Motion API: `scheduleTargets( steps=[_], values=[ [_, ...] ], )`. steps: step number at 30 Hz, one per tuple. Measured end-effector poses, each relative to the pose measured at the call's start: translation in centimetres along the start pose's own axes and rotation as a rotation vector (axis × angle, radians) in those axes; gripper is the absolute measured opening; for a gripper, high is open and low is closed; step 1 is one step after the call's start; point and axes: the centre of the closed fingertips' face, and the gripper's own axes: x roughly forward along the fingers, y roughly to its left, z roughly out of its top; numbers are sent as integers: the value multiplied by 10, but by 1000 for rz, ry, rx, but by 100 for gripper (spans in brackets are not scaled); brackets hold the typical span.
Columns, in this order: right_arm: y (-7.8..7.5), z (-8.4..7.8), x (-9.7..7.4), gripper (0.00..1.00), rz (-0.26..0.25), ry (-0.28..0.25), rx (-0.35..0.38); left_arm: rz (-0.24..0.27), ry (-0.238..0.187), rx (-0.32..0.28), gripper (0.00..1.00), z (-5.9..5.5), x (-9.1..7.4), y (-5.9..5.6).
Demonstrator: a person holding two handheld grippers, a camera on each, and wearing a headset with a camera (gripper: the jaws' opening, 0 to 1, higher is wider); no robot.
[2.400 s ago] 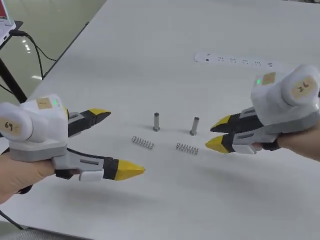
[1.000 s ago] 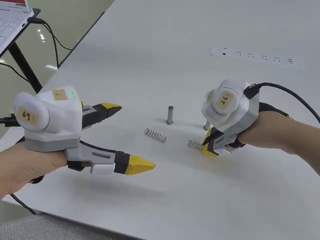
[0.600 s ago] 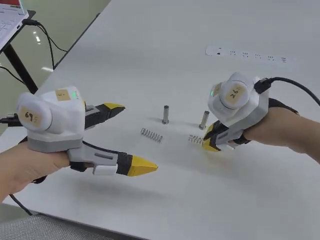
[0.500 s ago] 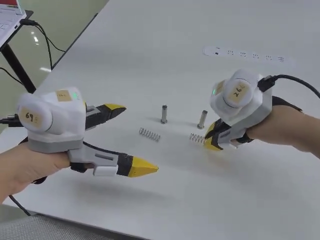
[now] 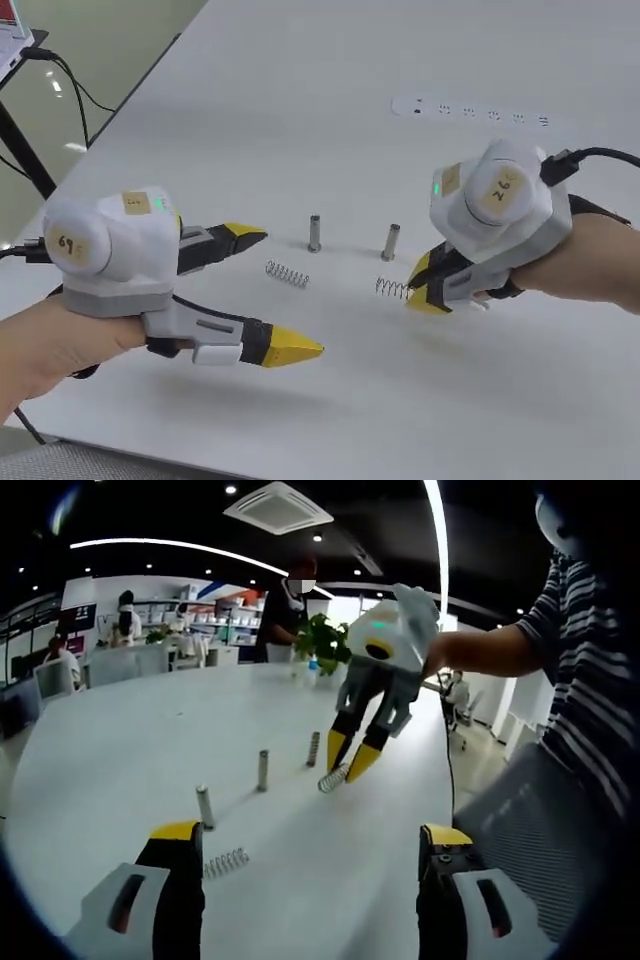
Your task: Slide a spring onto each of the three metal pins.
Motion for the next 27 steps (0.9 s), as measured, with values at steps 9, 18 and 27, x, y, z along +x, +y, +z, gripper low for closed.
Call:
scheduleTargets(
  steps=[9, 18, 27],
  values=[
    [11, 3, -9, 7, -1, -6, -44, -98, 1, 19, 74, 5, 25, -19],
    [17, 7, -17, 7, -9, -2, -74, -178, -52, 42, 53, 18, 47, -31],
    [23, 11, -25, 7, -23, -14, -87, -240, -55, 78, 28, 22, 60, -48]
  ],
)
